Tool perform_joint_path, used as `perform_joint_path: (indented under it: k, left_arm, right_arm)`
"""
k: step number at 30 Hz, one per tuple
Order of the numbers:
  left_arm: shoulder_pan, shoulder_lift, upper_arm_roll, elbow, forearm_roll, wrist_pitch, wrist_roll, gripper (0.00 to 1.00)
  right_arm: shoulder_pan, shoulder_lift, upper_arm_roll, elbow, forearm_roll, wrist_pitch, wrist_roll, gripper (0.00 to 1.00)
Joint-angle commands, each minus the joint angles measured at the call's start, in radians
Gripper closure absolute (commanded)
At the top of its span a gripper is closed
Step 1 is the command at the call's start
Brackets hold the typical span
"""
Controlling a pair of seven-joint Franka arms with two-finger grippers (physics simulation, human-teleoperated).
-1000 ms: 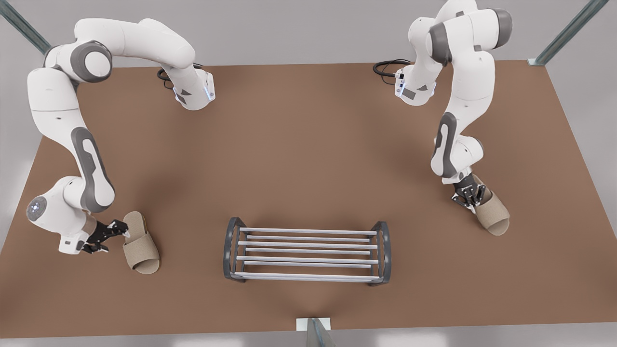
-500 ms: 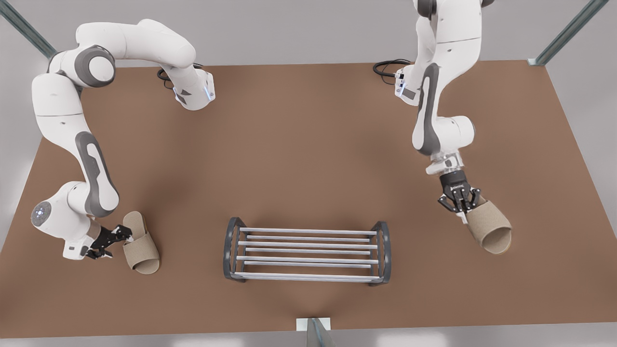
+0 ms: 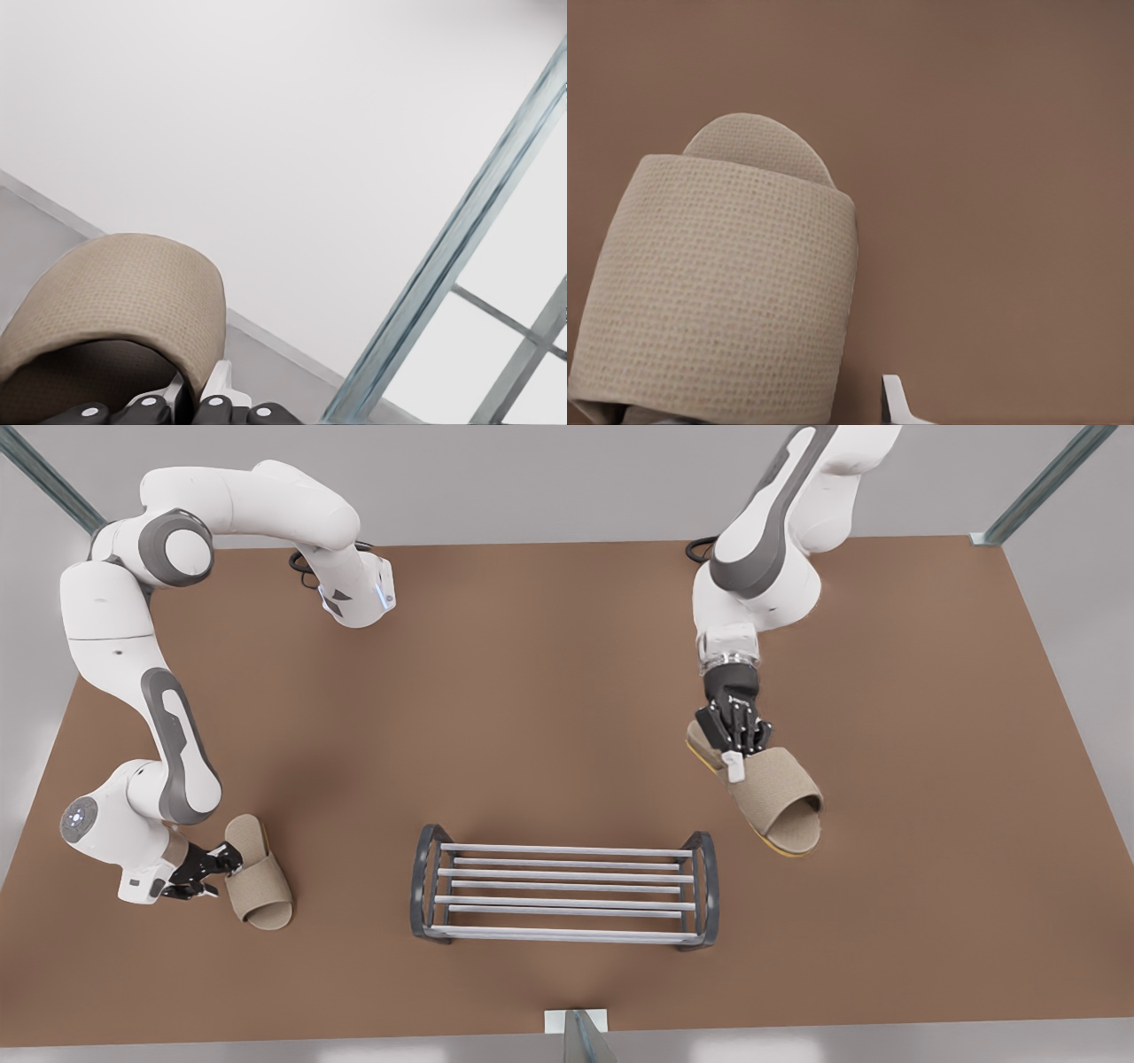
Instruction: Place the right shoe on the shoe rack with the right arm, and place the left shoe on the shoe rack with the left arm
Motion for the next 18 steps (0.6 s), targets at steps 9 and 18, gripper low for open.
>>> perform_joint_path:
  k: [9,18]
  left_arm:
    - [-0.278,0.229,-0.019,0.144,-0.301,0.050,-0.174,0.79]
    - [0.021,0.551,-0.144,0.321,-0.543,0.041,-0.174,0.79]
  right_arm:
    - [-0.001,-0.001,0.001,0.000,0.001,-0.002,0.017,0.49]
    - [-0.005,-0.003,0.001,0.001,-0.002,-0.005,0.005,0.79]
